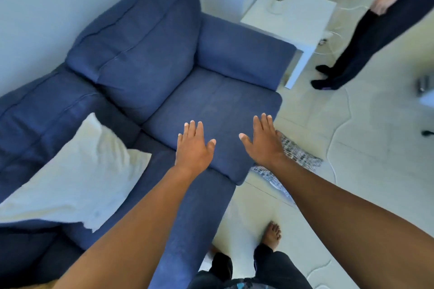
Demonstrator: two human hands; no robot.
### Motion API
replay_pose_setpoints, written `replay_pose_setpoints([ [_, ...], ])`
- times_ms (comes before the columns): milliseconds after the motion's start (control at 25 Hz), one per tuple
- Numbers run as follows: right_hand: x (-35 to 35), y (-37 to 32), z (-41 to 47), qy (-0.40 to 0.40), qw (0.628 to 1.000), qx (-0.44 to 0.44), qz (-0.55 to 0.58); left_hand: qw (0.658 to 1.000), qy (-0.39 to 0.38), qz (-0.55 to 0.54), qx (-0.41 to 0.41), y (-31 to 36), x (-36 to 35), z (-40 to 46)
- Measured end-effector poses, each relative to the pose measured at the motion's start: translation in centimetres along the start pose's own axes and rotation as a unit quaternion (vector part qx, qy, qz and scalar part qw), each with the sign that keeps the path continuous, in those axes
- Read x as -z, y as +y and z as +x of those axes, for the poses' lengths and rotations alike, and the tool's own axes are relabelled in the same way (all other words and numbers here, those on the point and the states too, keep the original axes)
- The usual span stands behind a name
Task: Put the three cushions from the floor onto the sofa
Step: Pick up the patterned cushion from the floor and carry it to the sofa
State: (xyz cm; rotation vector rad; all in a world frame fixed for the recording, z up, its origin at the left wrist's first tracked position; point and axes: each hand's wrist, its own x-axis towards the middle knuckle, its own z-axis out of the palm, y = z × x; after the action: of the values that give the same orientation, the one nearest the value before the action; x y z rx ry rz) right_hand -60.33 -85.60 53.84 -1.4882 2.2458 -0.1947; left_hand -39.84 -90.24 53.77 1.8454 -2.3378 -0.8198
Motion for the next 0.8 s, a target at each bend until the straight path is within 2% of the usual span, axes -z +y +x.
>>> replay_pose_setpoints([
  [360, 6.1, 22.1, -4.1, 0.023, 0.988, -0.147, 0.049, 0.978, -0.116, 0.089, -0.147, 21.1, -10.6, 1.7],
  [560, 7.8, 30.0, -4.8, 0.02, 0.982, -0.181, 0.055, 0.966, -0.153, 0.122, -0.167, 27.9, -15.1, 2.5],
  [800, 7.3, 34.4, -2.9, -0.004, 0.972, -0.217, 0.087, 0.953, -0.193, 0.149, -0.179, 31.6, -18.1, 5.4],
])
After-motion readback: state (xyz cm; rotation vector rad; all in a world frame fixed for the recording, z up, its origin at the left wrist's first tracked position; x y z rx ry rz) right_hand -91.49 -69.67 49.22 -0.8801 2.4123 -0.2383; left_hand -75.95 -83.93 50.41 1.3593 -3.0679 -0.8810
